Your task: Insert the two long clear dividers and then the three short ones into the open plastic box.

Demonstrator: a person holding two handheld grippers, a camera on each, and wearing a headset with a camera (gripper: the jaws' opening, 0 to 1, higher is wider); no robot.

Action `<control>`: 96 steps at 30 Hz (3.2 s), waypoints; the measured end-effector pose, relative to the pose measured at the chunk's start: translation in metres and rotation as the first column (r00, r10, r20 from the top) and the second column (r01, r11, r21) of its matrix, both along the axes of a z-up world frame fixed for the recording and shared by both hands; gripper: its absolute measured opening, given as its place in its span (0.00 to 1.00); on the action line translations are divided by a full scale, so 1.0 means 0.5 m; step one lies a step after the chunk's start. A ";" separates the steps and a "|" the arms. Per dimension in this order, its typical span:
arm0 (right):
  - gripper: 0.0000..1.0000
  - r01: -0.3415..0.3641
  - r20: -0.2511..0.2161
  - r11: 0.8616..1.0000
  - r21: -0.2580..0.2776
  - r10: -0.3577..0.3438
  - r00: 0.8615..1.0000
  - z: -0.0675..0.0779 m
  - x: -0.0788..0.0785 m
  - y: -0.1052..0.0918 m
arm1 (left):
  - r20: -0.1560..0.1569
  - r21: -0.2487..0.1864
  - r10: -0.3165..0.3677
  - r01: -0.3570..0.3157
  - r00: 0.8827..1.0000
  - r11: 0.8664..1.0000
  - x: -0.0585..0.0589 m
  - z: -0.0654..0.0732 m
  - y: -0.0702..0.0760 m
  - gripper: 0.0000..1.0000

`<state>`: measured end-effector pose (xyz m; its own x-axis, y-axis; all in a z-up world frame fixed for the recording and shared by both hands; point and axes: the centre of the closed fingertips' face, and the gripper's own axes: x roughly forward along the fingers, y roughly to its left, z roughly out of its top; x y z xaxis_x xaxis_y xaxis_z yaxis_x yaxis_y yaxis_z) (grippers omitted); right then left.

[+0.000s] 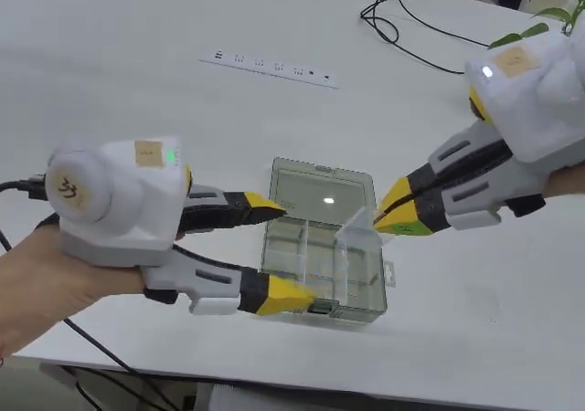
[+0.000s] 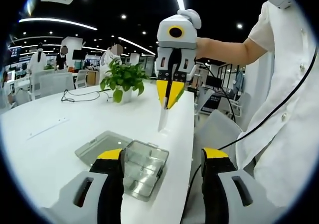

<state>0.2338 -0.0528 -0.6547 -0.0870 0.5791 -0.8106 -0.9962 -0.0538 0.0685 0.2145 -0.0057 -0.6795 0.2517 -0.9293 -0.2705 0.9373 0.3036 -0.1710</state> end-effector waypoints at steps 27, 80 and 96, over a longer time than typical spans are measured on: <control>0.03 0.082 -0.020 0.997 0.005 -0.082 0.996 -0.156 0.068 0.000 | -0.049 0.079 0.022 -0.018 0.999 0.997 0.007 -0.077 0.029 1.00; 0.02 0.029 0.031 0.999 -0.031 -0.028 0.999 -0.267 0.077 0.016 | -0.083 0.084 0.037 -0.030 0.996 0.996 0.012 -0.099 0.031 1.00; 0.02 0.012 0.032 0.992 -0.122 -0.008 0.999 -0.316 0.071 0.015 | -0.096 0.078 0.052 -0.044 0.994 0.996 0.018 -0.108 0.037 1.00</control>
